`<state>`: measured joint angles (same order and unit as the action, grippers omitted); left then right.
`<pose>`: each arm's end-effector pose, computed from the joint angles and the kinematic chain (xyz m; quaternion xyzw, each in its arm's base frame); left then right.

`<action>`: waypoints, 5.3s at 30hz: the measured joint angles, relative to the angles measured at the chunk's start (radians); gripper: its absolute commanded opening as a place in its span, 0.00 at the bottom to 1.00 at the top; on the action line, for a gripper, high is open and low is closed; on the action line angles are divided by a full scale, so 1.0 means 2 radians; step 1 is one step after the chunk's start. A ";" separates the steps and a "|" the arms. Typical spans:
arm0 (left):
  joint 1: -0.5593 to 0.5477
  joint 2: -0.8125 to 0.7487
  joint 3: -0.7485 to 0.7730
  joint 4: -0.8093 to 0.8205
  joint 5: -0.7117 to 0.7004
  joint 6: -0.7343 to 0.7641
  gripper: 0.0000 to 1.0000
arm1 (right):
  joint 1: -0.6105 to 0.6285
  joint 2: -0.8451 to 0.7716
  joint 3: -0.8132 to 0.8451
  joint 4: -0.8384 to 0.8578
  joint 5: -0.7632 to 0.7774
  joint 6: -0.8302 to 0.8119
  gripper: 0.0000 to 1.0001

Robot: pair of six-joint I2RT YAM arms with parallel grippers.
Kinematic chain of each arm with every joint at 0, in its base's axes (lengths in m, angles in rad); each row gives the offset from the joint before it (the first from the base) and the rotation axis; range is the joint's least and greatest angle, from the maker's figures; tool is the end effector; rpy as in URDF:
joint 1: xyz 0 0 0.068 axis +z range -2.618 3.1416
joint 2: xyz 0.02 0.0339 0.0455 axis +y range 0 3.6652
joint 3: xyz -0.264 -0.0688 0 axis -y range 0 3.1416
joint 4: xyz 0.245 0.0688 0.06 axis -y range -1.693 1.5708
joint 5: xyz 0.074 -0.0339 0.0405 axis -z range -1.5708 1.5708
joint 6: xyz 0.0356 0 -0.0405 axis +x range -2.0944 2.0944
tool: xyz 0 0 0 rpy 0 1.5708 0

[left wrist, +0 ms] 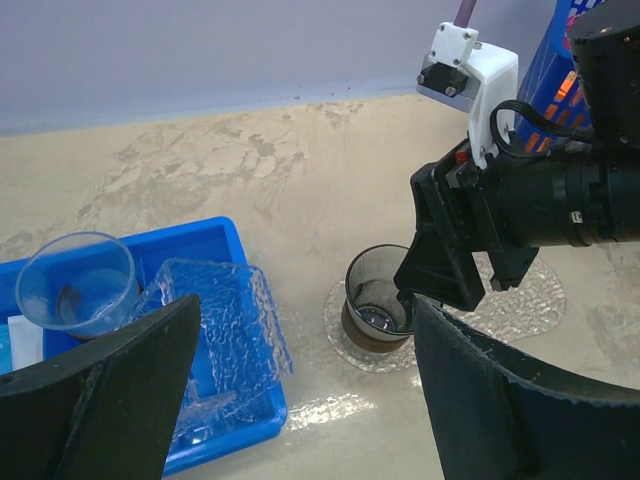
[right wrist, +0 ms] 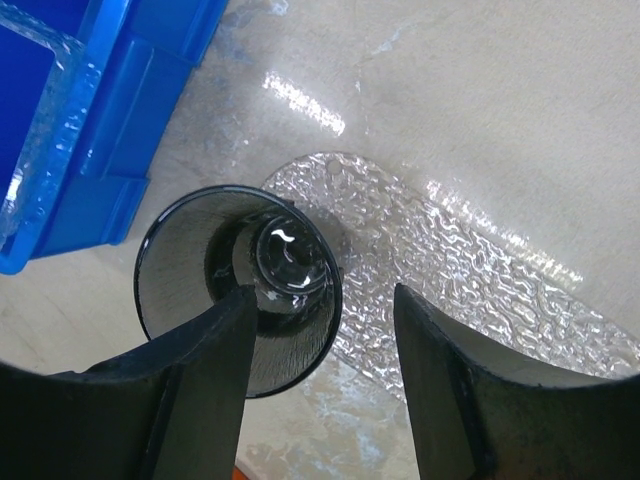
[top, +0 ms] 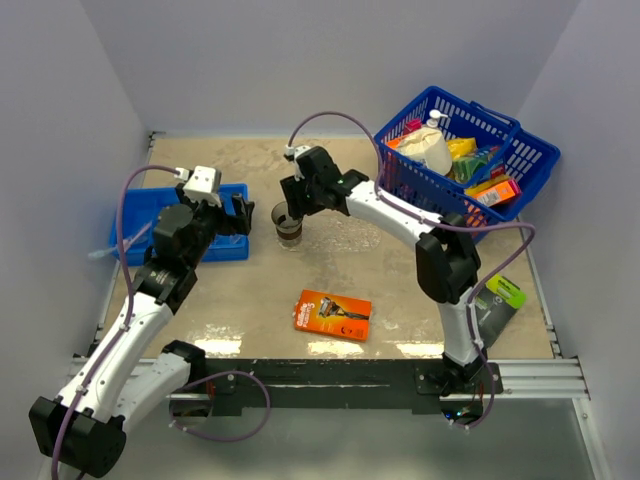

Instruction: Prepare toiletry sets of a toothbrush and toothpaste on the tray

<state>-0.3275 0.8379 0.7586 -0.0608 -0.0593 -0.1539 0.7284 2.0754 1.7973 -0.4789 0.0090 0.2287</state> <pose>0.1908 -0.0626 0.3348 0.0460 0.7534 -0.1345 0.6420 0.3579 0.3189 0.2598 -0.2253 0.8903 0.1786 0.3532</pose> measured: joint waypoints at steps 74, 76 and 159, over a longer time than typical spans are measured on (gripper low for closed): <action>0.000 0.027 0.000 -0.008 0.019 -0.001 0.91 | 0.016 -0.010 -0.037 0.026 0.070 0.076 0.13; 0.000 0.029 0.000 -0.008 0.020 -0.001 0.91 | 0.016 -0.010 -0.037 0.026 0.070 0.074 0.13; 0.131 0.002 0.014 -0.043 -0.105 -0.034 0.90 | 0.119 -0.032 -0.007 0.163 0.000 0.109 0.53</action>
<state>-0.0658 0.8429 0.7868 -0.1474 -0.2703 -0.2218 0.9657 2.0113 1.7824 -0.1535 0.0086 0.4477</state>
